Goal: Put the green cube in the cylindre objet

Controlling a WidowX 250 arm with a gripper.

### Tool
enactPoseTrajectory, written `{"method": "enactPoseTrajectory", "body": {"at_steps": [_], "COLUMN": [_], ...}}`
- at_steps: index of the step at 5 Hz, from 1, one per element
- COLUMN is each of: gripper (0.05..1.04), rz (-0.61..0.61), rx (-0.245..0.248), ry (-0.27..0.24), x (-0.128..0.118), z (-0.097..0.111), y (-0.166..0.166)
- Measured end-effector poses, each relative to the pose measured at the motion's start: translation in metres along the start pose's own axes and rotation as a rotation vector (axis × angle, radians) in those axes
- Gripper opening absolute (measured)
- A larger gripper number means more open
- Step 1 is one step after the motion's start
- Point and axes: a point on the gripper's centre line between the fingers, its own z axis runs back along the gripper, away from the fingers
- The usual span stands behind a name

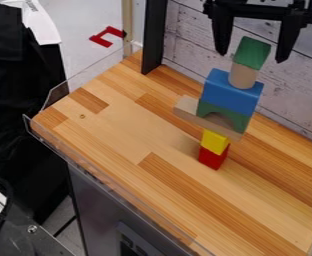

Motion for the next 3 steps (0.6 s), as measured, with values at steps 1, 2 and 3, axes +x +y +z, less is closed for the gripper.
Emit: {"method": "enactPoseTrajectory", "body": {"at_steps": [1, 2, 3], "gripper": [0.999, 0.999, 0.999], "rz": [0.01, 0.029, 0.077], "rx": [-0.027, -0.067, -0.107], "ry": [-0.055, -0.124, -0.166], "x": [0.004, 0.009, 0.008], "z": [0.025, 0.063, 0.083], "y": [-0.002, 0.004, 0.026]}}
